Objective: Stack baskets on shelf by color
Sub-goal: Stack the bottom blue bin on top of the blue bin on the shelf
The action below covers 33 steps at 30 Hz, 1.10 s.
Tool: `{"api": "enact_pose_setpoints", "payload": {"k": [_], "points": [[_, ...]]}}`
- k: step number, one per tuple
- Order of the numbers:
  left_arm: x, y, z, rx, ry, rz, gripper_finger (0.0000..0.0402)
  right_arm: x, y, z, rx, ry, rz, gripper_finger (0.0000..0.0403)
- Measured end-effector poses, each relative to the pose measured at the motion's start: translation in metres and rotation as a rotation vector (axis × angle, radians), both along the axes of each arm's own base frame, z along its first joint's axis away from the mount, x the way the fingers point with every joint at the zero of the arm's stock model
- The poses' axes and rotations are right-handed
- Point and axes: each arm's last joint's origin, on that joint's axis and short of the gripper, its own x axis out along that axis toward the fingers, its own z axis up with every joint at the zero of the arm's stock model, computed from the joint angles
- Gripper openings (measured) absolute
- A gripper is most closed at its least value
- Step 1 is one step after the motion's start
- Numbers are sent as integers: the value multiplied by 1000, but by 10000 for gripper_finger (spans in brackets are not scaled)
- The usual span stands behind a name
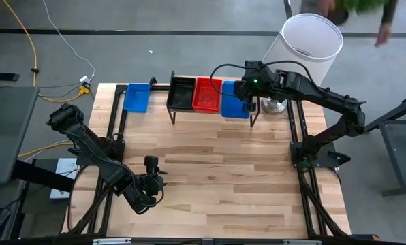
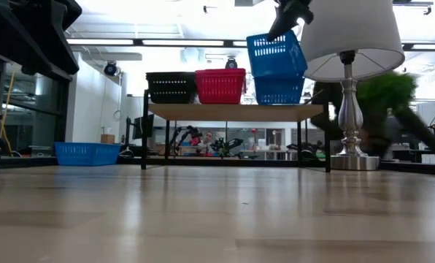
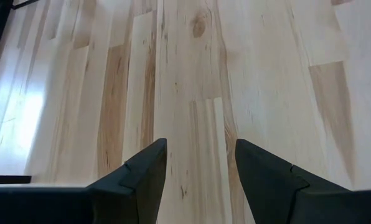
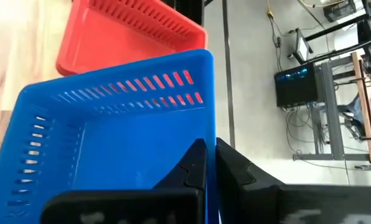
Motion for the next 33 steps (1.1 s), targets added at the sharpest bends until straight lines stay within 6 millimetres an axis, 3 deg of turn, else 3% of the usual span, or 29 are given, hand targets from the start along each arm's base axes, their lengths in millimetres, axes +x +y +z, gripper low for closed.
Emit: {"api": "enact_pose_setpoints", "payload": {"k": [20, 33], "points": [[0, 0, 0, 0, -3, 2, 181, 2, -3, 3, 32, -105, -103, 5], [0, 0, 0, 2, -2, 1, 181, 0, -5, 4, 19, -131, -193, 135]]}}
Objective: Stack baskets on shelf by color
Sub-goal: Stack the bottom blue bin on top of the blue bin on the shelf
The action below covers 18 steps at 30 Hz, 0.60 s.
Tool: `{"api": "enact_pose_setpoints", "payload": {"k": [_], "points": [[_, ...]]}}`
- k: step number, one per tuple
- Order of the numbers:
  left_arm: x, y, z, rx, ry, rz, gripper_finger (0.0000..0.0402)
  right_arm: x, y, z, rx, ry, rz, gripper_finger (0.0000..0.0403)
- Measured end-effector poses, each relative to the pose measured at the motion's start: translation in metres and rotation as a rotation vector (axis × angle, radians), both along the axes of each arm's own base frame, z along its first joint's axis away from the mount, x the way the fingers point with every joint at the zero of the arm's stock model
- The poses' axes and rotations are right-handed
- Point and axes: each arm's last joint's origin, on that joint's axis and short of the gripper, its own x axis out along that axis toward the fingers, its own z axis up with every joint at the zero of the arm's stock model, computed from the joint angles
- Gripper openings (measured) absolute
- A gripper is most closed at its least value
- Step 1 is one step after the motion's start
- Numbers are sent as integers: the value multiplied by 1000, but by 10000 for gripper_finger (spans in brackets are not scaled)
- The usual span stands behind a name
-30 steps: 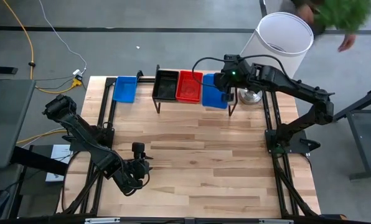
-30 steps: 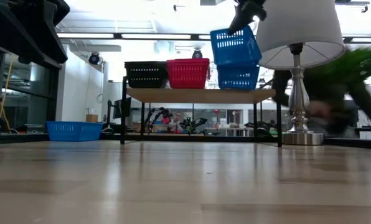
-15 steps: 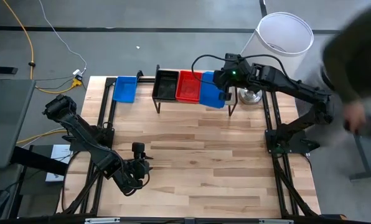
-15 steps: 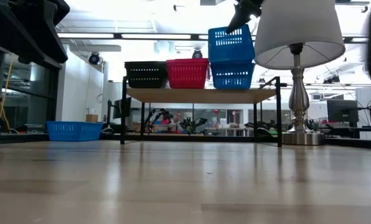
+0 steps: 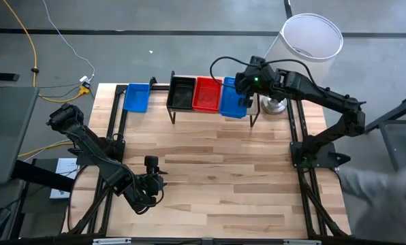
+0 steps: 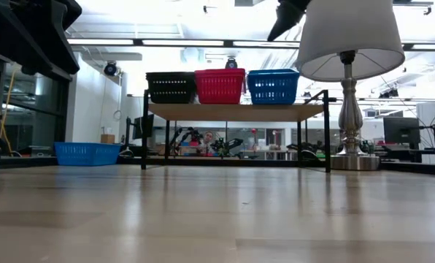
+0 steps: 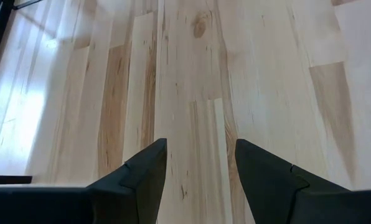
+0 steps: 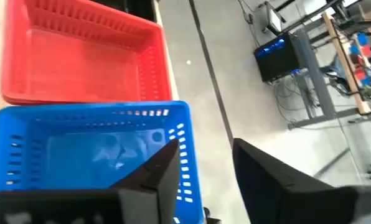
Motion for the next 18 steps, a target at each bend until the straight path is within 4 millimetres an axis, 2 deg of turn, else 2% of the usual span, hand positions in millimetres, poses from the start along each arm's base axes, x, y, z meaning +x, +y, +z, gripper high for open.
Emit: {"api": "enact_pose_setpoints", "payload": {"k": [6, 12, 15, 18], "points": [[0, 0, 0, 0, 0, 0, 181, -2, 0, 1, -10, -9, -30, 159], [0, 0, 0, 0, 0, 0, 181, -5, 2, 5, 63, -104, -70, 155], [0, 0, 0, 0, 0, 0, 181, -3, -2, 4, 137, -212, -170, 131], [0, 0, 0, -1, -2, 0, 181, 4, -10, -4, 231, -294, -280, 76]]}}
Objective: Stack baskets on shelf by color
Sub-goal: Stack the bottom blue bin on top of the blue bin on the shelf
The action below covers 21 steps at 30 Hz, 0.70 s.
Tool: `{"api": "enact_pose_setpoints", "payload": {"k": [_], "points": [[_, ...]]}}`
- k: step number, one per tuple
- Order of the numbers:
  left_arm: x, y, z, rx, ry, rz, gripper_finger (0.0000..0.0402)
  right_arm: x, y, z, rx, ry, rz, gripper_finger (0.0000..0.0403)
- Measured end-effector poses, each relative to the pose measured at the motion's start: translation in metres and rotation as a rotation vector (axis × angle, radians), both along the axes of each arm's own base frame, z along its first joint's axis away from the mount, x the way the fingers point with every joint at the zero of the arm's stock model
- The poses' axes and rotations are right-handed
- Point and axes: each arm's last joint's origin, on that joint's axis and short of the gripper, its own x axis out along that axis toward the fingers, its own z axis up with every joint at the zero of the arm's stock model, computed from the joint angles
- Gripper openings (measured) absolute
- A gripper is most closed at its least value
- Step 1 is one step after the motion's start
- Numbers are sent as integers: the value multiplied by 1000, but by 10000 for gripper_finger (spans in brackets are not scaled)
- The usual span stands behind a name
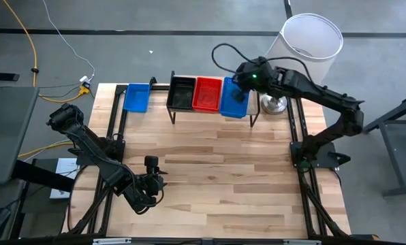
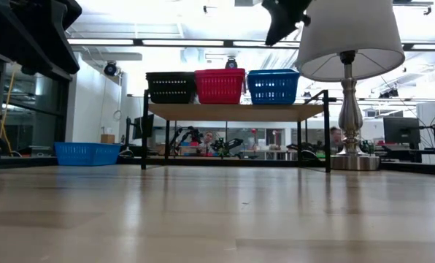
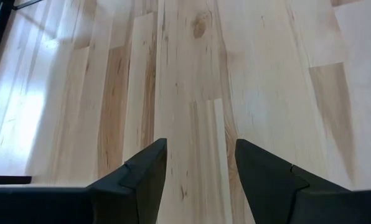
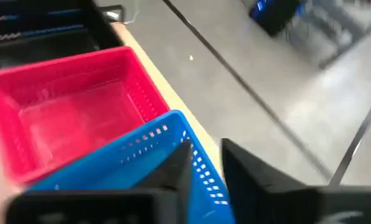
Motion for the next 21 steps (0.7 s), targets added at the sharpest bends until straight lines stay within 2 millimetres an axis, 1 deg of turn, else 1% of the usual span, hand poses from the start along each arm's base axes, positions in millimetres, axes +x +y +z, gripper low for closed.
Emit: {"api": "enact_pose_setpoints", "payload": {"k": [2, 3, 7, 9, 11, 14, 18, 21], "points": [[0, 0, 0, -2, -2, 0, 181, 7, -5, -7, 33, -21, -55, 26], [0, 0, 0, -4, -5, 0, 181, 11, -6, -11, 41, -26, -72, 13], [0, 0, 0, -3, -5, -1, 181, 32, -12, -28, 18, -44, -197, 12], [0, 0, 0, -1, -3, -4, 181, 40, -12, -33, -25, -50, -254, 3], [0, 0, 0, 0, -3, -4, 181, 46, -12, -36, -59, -75, -319, 5], [0, 0, 0, -1, -3, -4, 181, 52, -8, -43, -87, -62, -357, 2], [0, 0, 0, -1, -4, -4, 181, 53, 0, -48, -108, -46, -410, 1], [0, 0, 0, -2, -5, -4, 181, 54, 4, -49, -124, -58, -441, 0]]}}
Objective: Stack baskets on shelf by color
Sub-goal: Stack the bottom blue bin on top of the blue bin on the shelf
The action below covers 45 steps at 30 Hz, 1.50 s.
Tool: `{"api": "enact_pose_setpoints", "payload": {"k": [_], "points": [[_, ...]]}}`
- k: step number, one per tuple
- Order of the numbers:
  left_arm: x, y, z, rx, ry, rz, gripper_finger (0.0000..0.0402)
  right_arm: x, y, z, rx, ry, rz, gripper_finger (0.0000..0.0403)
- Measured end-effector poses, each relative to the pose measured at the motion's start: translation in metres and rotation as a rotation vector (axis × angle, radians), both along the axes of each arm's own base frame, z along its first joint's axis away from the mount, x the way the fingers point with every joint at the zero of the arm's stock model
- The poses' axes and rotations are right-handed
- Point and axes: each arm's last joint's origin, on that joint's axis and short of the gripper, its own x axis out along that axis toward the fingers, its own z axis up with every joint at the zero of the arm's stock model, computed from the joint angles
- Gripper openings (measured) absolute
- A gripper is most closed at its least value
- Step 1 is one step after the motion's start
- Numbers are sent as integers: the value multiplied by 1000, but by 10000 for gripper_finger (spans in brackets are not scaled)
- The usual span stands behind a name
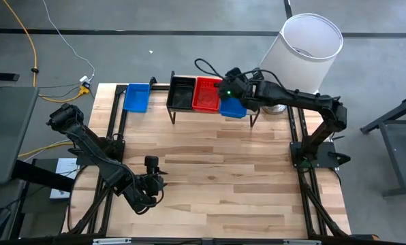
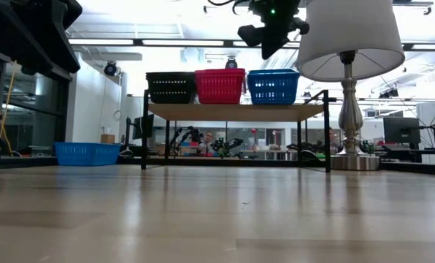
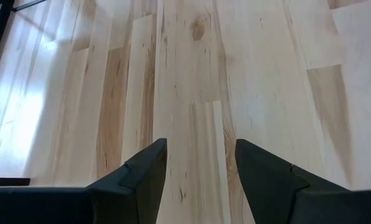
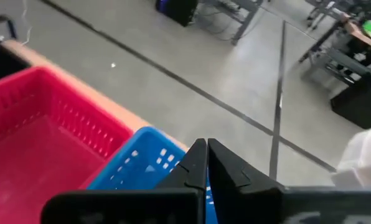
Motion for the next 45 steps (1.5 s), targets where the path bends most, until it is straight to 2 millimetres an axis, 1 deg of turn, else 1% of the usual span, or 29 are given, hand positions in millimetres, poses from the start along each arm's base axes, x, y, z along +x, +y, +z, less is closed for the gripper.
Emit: {"api": "enact_pose_setpoints", "payload": {"k": [4, 7, 15, 21, 24, 27, 30, 34, 37, 39, 42, 45], "points": [[0, 0, 0, -9, -6, 8, 181, -1, 0, 0, -12, -29, -45, 0], [0, 0, 0, -10, -7, 9, 181, 0, -5, -4, -10, -50, -84, 0], [0, 0, 0, -12, -8, 10, 181, 15, -22, -34, 9, 8, -133, 0], [0, 0, 0, -3, -4, 0, 181, 17, -27, -38, 6, 43, -134, 0], [0, 0, 0, -3, -4, 0, 181, 15, -25, -33, -17, 70, -120, 0], [0, 0, 0, -3, -3, -1, 181, 10, -10, -19, -21, 102, -37, 0], [0, 0, 0, -3, -3, -1, 181, 5, 14, -10, 25, 172, 117, 0], [0, 0, 0, -2, -3, -1, 181, -6, 61, 0, 105, 275, 381, 0], [0, 0, 0, -3, -4, -1, 181, -11, 97, -1, 199, 330, 567, 0], [1, -1, 0, -6, -7, -1, 181, -16, 116, -4, 264, 384, 657, 0], [1, -1, 1, -10, -13, -1, 181, -20, 131, -14, 279, 478, 642, 0], [1, -1, 1, -19, -17, 8, 181, -18, 133, -22, 254, 529, 584, 0]]}}
